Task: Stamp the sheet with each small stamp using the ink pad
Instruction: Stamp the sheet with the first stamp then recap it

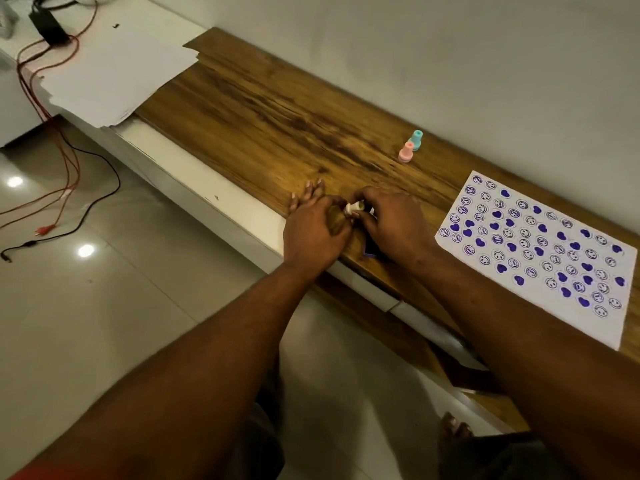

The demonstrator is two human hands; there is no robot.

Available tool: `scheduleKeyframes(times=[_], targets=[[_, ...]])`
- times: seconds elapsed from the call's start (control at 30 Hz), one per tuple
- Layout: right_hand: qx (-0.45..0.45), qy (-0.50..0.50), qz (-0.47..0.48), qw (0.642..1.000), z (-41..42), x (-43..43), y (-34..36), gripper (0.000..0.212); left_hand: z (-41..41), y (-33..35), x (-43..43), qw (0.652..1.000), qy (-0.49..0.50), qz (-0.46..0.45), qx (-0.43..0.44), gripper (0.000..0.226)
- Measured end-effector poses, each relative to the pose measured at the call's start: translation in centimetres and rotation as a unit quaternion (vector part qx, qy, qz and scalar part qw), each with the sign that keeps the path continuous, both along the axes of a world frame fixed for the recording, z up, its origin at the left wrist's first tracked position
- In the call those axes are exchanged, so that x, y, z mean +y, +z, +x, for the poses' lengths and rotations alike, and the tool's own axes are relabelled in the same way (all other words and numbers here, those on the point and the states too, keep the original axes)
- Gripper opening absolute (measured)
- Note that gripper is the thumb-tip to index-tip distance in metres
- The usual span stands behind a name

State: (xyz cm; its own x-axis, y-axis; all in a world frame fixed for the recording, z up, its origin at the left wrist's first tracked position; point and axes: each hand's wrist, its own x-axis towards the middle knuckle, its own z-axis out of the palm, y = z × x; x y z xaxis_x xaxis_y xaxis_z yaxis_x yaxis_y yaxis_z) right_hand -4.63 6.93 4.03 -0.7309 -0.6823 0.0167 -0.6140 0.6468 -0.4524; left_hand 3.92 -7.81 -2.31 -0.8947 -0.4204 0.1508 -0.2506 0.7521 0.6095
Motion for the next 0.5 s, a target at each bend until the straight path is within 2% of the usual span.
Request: scheduleKeyframes(times=[0.37, 0.5], targets=[[0.117, 0.012, 0.139, 0.983, -0.9, -1.4, -0.6, 0.025, -0.1, 0.0, 0.0, 1.000, -0.012, -0.004, -0.007, 0.042], [0.119, 0.000, 0.139, 0.983, -0.9, -1.7, -1.2, 0.027, 0.1, 0.2, -0.1, 1.000, -0.015, 0.003, 0.001, 0.043]])
